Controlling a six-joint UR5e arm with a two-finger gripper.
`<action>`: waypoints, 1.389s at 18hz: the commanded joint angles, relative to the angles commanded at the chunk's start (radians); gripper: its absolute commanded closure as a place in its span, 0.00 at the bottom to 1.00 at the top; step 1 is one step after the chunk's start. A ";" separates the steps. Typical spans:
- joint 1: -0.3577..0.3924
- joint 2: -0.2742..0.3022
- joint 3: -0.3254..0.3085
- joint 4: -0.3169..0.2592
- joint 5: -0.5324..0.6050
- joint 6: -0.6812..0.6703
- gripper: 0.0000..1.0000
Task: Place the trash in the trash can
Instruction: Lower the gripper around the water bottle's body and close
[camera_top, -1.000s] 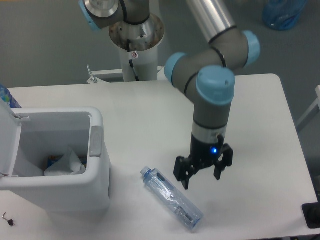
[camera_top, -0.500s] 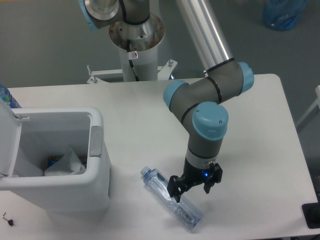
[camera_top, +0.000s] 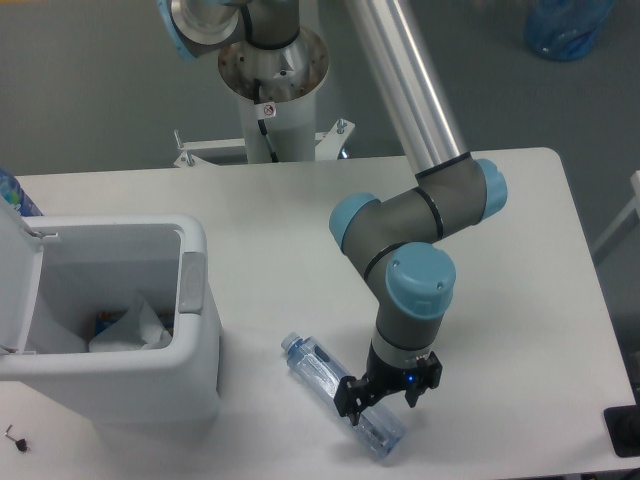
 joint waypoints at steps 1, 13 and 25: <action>0.000 -0.006 0.005 0.000 0.000 0.000 0.00; -0.015 -0.057 0.031 0.002 0.055 0.000 0.00; -0.017 -0.043 0.028 0.000 0.055 -0.002 0.30</action>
